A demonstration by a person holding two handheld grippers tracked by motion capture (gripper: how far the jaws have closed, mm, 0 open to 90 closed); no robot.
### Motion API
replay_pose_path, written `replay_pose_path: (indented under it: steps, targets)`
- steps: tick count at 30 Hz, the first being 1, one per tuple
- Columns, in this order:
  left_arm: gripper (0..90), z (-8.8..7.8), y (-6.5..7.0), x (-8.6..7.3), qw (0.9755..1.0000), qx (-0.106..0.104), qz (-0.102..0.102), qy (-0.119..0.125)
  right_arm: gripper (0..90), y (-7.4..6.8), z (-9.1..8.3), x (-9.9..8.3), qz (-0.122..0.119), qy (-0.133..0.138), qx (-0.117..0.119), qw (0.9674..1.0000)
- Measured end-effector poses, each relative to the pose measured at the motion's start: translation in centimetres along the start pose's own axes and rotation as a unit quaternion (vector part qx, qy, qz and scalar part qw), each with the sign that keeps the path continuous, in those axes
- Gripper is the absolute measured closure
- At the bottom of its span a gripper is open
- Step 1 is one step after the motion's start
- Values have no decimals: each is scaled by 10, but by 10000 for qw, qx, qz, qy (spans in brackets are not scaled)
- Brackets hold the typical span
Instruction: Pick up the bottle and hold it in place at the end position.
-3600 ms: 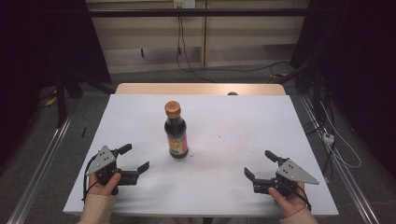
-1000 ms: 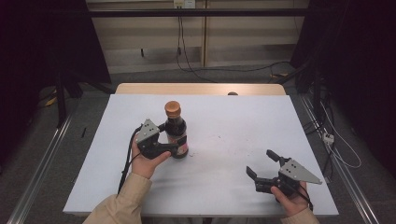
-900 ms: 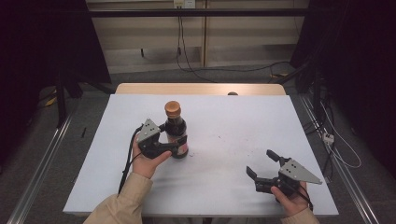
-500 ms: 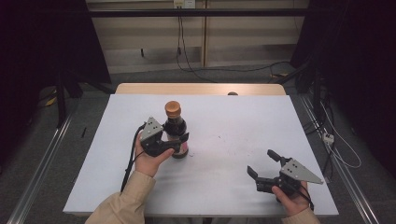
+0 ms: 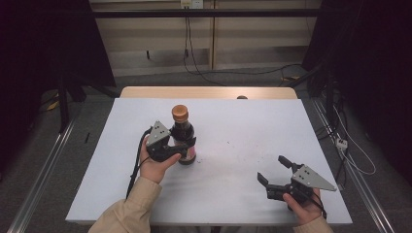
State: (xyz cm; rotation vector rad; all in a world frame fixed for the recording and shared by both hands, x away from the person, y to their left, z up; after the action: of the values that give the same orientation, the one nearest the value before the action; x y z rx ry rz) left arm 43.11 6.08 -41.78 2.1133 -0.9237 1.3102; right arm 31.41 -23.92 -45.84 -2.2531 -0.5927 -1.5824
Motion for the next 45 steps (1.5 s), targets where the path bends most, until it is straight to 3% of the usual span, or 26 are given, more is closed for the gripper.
replay_pose_path:
  steps: [20, 27, 45]
  targets:
    - [290, 3, -1, 3, 10000, -32, 29, 13, 45, 1, -1, 1, 13, 31, -6, 10000]
    - [290, 5, -2, 5, 9999, -54, -73, 71, 45, 1, -1, 0, 16, 32, 19, 10000]
    - [290, 21, 1, 25, 9998, -112, -38, 171, 44, 1, -1, 1, 19, 52, 35, 10000]
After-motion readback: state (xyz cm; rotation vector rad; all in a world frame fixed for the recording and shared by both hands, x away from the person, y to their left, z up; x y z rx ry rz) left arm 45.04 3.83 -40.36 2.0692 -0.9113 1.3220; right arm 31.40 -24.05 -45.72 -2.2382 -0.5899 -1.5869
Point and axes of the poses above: each handheld gripper's, and its own axes: z roughly forward along the jaws, x roughly out of its top, y roughly to its right, the point moved 7 cm from there along z, roughly forward along the jaws, and after that the axes turned 8 degrees about -y, right-handed, at the moved point
